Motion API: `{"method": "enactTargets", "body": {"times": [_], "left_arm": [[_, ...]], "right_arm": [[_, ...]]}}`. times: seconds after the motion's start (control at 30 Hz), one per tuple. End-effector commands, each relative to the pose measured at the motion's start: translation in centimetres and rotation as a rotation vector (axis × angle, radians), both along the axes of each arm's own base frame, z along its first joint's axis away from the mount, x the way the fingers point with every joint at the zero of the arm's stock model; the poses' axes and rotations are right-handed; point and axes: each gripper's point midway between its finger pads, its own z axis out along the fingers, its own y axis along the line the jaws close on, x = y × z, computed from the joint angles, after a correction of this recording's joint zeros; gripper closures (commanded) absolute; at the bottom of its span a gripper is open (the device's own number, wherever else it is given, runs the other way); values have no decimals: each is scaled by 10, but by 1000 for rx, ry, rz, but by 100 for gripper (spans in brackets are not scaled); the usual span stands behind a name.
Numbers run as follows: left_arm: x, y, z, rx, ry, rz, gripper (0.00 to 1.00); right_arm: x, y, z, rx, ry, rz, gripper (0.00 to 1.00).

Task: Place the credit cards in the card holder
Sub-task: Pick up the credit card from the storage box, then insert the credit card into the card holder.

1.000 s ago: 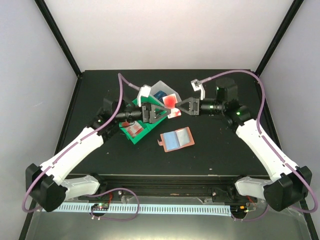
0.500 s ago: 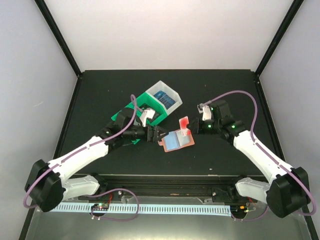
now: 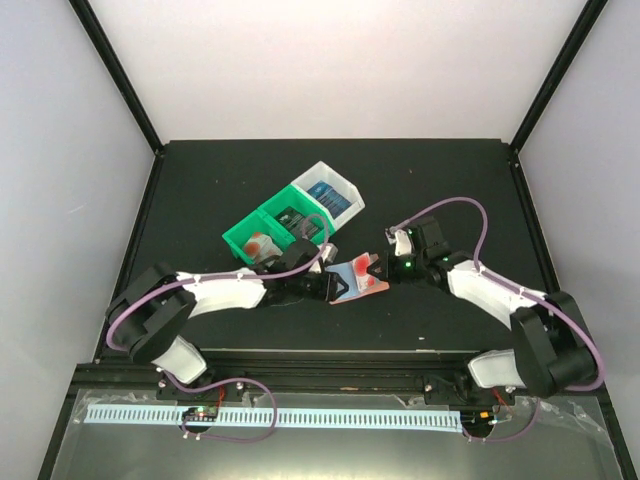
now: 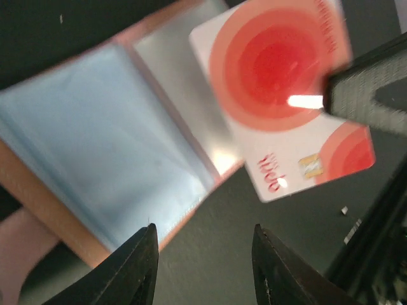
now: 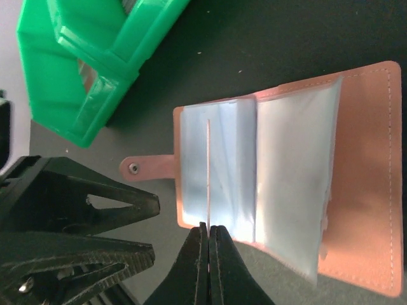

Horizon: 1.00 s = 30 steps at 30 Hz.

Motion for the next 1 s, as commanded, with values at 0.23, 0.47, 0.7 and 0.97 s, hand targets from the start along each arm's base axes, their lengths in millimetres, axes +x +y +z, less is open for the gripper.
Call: {"method": "enactTargets", "body": {"times": [0.23, 0.47, 0.7, 0.97], "left_arm": [[53, 5, -5, 231, -168, 149, 59], [49, 22, -35, 330, -87, 209, 62], [39, 28, -50, 363, -40, 206, 74], [28, 40, -76, 446, 28, 216, 82]], "right_arm": [[38, 8, -13, 16, -80, 8, 99], [32, 18, -18, 113, -99, 101, 99], [29, 19, -37, 112, -55, 118, 99], [37, 7, -39, 25, -58, 65, 99]]}}
